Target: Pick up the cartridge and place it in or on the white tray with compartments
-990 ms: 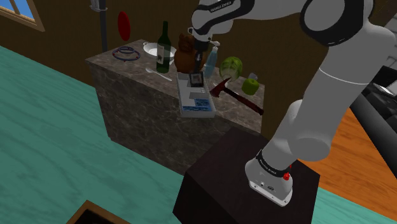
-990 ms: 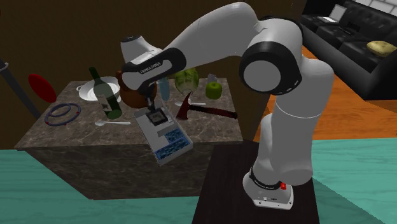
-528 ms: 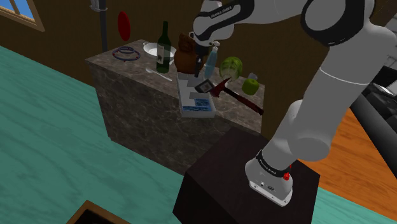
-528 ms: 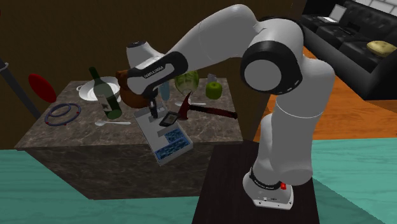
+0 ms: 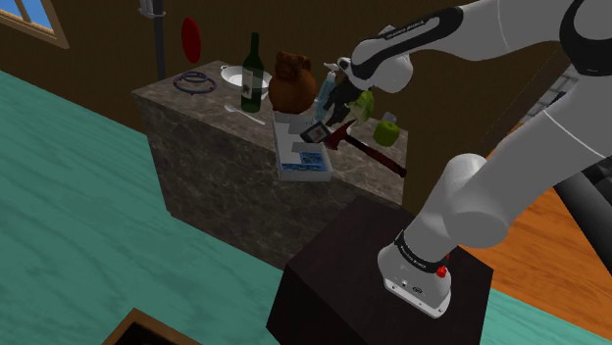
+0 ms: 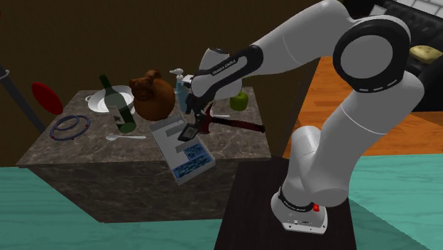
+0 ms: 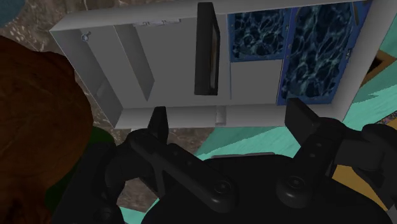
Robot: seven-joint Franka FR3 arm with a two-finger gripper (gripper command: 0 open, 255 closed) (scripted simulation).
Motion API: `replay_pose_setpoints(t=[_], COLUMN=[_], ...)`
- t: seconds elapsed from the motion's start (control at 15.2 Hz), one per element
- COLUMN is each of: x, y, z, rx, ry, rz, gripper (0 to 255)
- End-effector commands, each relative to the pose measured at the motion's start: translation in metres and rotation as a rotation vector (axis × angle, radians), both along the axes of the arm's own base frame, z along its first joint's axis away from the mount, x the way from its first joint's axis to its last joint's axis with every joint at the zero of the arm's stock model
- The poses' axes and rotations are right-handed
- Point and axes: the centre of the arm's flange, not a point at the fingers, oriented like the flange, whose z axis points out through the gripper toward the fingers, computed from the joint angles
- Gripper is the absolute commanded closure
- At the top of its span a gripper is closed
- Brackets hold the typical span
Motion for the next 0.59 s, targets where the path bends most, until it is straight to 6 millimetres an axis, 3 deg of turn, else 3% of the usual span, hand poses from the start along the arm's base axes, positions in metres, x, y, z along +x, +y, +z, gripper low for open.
replay_pose_setpoints(t=[0.0,0.33,0.53], x=[-0.007,0.003,0.004], y=[-0.004,0.000,0.000], z=[-0.010,-0.034,-0.037], rx=[0.004,0.004,0.004], ry=[-0.028,-0.028,-0.028], rz=[0.020,0.020,0.020], gripper=[0,0,0])
